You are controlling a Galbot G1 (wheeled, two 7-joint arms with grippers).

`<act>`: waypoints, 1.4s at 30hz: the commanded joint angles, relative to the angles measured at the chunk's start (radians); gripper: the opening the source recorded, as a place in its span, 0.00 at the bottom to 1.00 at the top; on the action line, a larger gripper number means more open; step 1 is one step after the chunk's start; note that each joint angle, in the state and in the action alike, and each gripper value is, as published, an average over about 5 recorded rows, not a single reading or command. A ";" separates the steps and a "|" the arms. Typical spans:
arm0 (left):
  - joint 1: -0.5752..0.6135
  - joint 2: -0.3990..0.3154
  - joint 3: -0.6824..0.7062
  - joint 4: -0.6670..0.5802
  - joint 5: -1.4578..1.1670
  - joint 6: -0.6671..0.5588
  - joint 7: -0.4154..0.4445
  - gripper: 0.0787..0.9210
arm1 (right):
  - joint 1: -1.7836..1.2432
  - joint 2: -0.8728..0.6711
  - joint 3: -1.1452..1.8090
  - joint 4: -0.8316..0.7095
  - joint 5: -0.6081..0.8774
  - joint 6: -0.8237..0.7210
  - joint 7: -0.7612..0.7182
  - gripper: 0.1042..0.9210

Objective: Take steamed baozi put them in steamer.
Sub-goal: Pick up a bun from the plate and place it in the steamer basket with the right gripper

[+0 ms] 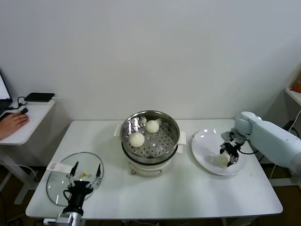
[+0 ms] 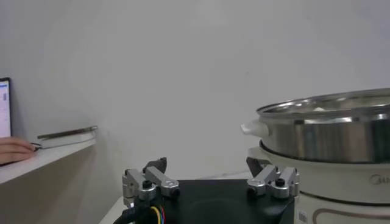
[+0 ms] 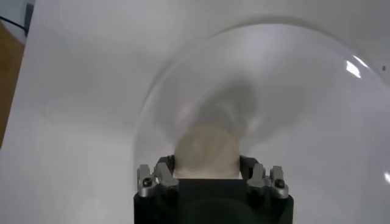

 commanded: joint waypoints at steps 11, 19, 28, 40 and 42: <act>-0.003 0.003 0.004 0.002 0.004 -0.002 0.003 0.88 | 0.436 -0.051 -0.175 0.497 -0.131 0.273 -0.049 0.70; -0.001 0.000 0.004 -0.005 0.008 -0.001 0.003 0.88 | 0.553 0.032 -0.158 0.626 -0.178 0.362 -0.052 0.70; 0.006 0.000 0.000 -0.013 0.008 -0.003 0.002 0.88 | 0.576 0.155 -0.164 0.650 -0.163 0.349 -0.050 0.70; 0.010 0.013 0.005 -0.020 0.028 0.005 0.000 0.88 | 0.438 0.341 -0.188 0.603 -0.140 0.265 -0.046 0.70; 0.011 0.013 0.003 -0.020 0.029 0.007 0.000 0.88 | 0.417 0.365 -0.187 0.584 -0.151 0.269 -0.045 0.70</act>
